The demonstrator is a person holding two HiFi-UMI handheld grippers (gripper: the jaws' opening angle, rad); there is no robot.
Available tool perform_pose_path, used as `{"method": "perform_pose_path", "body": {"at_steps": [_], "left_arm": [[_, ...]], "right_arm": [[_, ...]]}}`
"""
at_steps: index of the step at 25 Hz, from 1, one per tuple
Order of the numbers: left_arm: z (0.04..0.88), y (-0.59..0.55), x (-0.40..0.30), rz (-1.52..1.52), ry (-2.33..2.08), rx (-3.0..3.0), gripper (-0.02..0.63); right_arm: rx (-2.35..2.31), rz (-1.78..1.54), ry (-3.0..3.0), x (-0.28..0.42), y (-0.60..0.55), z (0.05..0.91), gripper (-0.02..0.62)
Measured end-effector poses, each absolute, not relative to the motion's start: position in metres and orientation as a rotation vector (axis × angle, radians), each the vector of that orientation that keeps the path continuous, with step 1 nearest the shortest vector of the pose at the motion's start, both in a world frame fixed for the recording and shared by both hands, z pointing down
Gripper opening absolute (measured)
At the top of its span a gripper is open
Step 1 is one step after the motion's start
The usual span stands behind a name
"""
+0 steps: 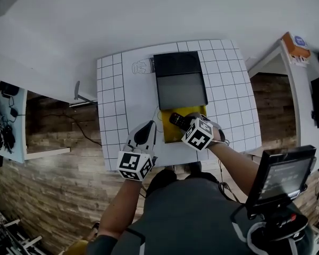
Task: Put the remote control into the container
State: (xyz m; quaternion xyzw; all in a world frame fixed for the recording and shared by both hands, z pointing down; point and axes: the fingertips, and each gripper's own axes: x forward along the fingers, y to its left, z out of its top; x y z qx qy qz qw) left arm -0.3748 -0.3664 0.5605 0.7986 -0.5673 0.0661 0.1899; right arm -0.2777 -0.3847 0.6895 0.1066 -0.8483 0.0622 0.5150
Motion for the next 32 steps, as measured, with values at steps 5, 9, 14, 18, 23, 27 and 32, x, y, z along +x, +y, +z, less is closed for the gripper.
{"method": "perform_pose_path", "body": {"at_steps": [5,9,14,18,23,27,32], "left_arm": [[0.558,-0.372,-0.375,0.203,-1.574,2.269,0.009],[0.557,-0.374,-0.381,0.203,-1.589,2.265,0.009],[0.555,-0.375,-0.381,0.204,-1.595,2.263,0.009],[0.553,-0.376,-0.379,0.199,-1.595,2.266,0.009],[0.548,-0.374,-0.378,0.191,-1.601,2.27,0.009],[0.545,-0.373,-0.378,0.187,-1.608,2.264,0.009],[0.529,-0.367,-0.371,0.158,-1.642,2.268,0.009]], "right_arm": [[0.222,0.141,-1.973,-0.277,-0.384,0.708,0.198],[0.231,0.139,-1.957,-0.279,-0.385,0.714,0.199],[0.226,0.151,-1.951,-0.281,-0.386,0.714,0.199],[0.207,0.16,-1.941,-0.284,-0.384,0.714,0.199],[0.212,0.139,-1.945,-0.285,-0.386,0.714,0.22],[0.225,0.131,-1.966,-0.283,-0.387,0.71,0.259],[0.283,0.104,-2.032,-0.275,-0.39,0.693,0.262]]}}
